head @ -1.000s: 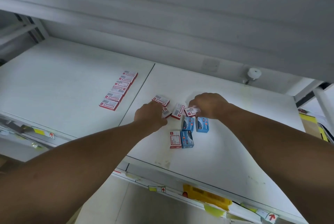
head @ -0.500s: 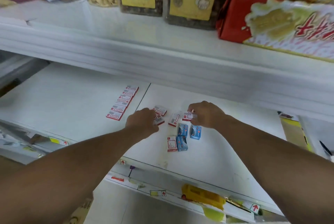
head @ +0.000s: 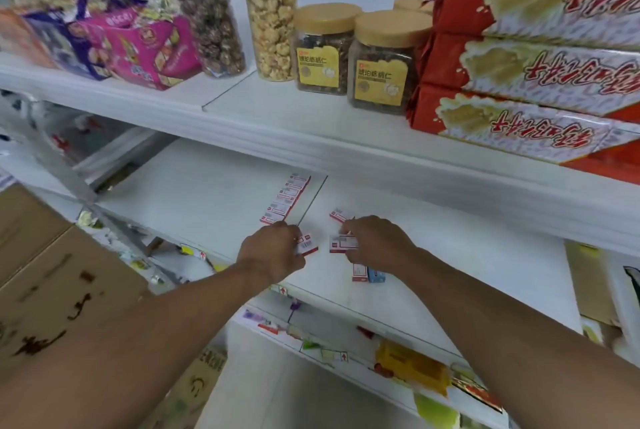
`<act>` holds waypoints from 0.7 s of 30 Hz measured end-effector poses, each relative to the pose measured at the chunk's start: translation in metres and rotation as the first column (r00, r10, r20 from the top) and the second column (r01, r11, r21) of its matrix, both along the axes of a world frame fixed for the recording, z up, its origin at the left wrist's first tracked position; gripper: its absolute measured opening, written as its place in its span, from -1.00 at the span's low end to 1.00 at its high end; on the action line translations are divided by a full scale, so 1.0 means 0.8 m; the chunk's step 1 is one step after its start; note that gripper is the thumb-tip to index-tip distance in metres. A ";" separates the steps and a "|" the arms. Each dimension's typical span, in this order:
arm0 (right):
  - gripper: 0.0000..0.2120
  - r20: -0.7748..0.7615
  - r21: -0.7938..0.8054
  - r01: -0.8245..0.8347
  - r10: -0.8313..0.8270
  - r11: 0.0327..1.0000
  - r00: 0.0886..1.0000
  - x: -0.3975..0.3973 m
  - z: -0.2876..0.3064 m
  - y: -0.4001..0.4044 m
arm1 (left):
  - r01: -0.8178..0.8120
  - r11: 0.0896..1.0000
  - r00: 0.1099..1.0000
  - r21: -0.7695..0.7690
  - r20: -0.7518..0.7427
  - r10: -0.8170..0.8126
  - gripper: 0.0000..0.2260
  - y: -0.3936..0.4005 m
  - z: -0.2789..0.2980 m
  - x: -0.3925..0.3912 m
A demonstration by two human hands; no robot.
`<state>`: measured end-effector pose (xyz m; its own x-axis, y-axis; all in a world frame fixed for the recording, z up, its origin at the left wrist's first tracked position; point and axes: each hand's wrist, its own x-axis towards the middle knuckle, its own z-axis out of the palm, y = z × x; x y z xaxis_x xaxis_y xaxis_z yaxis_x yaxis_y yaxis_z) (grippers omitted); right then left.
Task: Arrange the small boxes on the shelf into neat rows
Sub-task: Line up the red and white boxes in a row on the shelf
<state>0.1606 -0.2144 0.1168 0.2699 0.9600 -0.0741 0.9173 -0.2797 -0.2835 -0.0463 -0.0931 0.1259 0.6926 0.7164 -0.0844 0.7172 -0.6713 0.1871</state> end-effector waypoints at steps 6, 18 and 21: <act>-0.60 0.010 0.011 -0.043 0.043 0.999 0.999 -0.042 0.017 0.007 | -0.028 1.000 1.000 0.013 -0.003 0.028 -0.61 -0.002 0.014 -0.058; -0.59 0.062 -0.098 -0.022 0.028 0.995 0.998 -0.177 0.003 0.023 | 0.009 1.000 1.000 -0.026 0.013 -0.008 -0.60 0.038 0.011 -0.202; -0.58 0.057 -0.088 -0.011 0.016 0.996 0.998 -0.211 -0.002 0.029 | 0.019 0.999 0.999 -0.029 0.037 -0.018 -0.63 0.046 0.003 -0.234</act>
<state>-0.0082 -0.1912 0.1152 0.2631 0.9542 -0.1426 0.9353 -0.2885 -0.2050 -0.2334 -0.0560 0.1286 0.7090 0.7007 -0.0792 0.6966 -0.6785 0.2331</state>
